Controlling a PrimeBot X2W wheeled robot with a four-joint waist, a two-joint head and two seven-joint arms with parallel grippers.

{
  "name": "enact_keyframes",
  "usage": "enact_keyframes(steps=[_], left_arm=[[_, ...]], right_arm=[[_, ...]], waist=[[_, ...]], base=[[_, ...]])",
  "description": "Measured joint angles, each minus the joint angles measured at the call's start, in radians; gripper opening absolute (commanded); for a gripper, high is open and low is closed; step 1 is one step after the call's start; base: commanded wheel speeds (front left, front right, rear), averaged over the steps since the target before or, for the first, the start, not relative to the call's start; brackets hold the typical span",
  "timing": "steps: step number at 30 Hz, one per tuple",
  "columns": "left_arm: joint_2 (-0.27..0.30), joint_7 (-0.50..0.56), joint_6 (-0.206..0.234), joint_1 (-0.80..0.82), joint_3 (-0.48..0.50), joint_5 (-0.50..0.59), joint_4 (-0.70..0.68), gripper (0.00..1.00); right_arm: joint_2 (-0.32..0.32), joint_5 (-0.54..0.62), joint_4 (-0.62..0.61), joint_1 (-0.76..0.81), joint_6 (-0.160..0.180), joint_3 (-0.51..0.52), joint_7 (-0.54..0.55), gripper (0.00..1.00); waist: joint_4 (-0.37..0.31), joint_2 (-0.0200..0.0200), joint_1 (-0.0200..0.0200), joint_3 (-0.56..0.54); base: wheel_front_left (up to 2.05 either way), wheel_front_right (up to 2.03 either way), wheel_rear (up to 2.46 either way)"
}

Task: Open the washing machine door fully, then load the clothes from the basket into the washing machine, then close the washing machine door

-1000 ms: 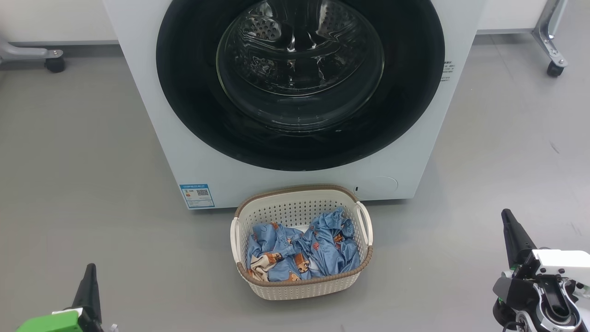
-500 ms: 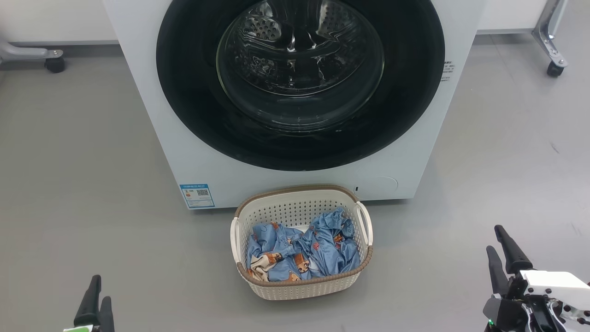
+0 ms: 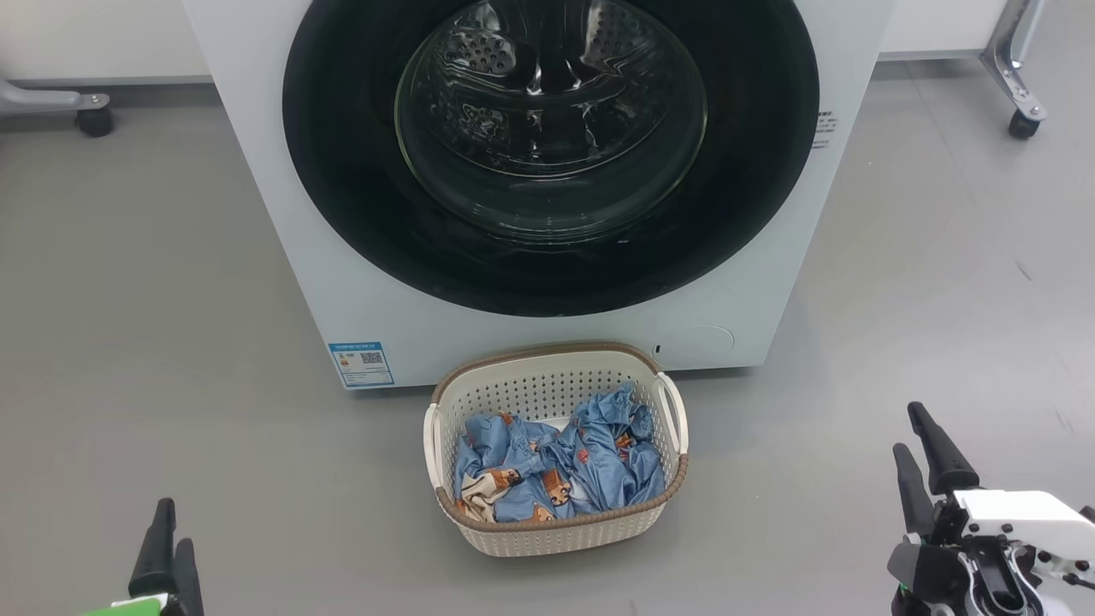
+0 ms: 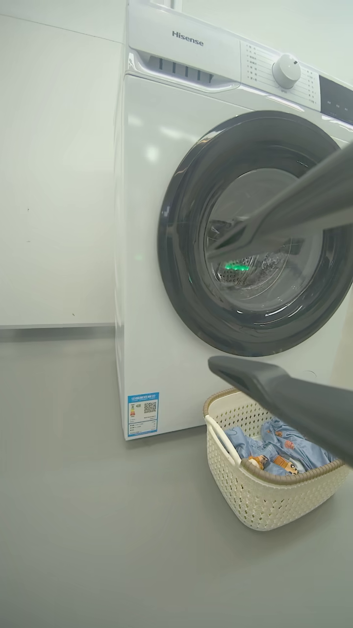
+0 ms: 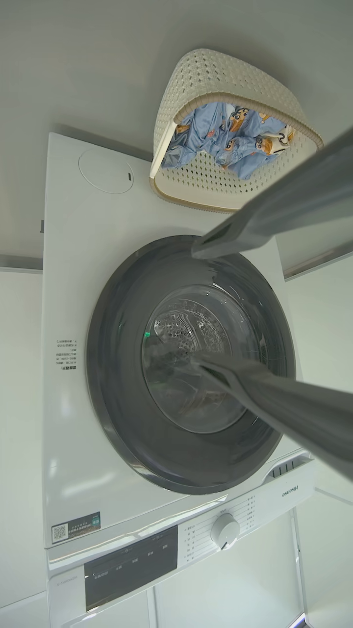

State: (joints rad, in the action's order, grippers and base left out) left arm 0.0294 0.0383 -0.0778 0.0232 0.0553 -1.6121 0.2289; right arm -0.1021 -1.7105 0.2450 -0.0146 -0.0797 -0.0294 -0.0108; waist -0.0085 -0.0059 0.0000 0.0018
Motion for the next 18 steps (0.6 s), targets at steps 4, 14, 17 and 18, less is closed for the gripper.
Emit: enact_keyframes(steps=[4,14,17,18], left_arm=[[0.0,-0.013,-0.003,0.002,-0.005,0.041,-0.012,1.0],[0.006,-0.049,-0.008,0.004,-0.031,0.111,-0.044,1.0],[0.012,-0.058,-0.008,0.004,-0.038,0.125,-0.056,1.0],[0.014,-0.062,-0.009,0.004,-0.042,0.137,-0.058,1.0]], right_arm=[[0.0,0.011,-0.016,-0.015,0.0,-0.005,-0.003,1.0],[-0.013,0.082,-0.043,-0.034,-0.003,-0.038,-0.022,1.0],[-0.028,0.121,-0.044,-0.034,-0.007,-0.05,-0.034,1.0],[-0.032,0.133,-0.045,-0.035,-0.008,-0.056,-0.04,1.0]], waist=[[-0.002,0.0,0.0,0.001],[-0.004,0.0,0.0,0.004],[-0.004,0.0,0.0,0.005],[-0.004,0.0,0.0,0.005]], base=[[0.0,0.0,0.0],[0.0,0.0,0.0],[0.0,0.0,0.0],[0.0,0.0,0.0]])
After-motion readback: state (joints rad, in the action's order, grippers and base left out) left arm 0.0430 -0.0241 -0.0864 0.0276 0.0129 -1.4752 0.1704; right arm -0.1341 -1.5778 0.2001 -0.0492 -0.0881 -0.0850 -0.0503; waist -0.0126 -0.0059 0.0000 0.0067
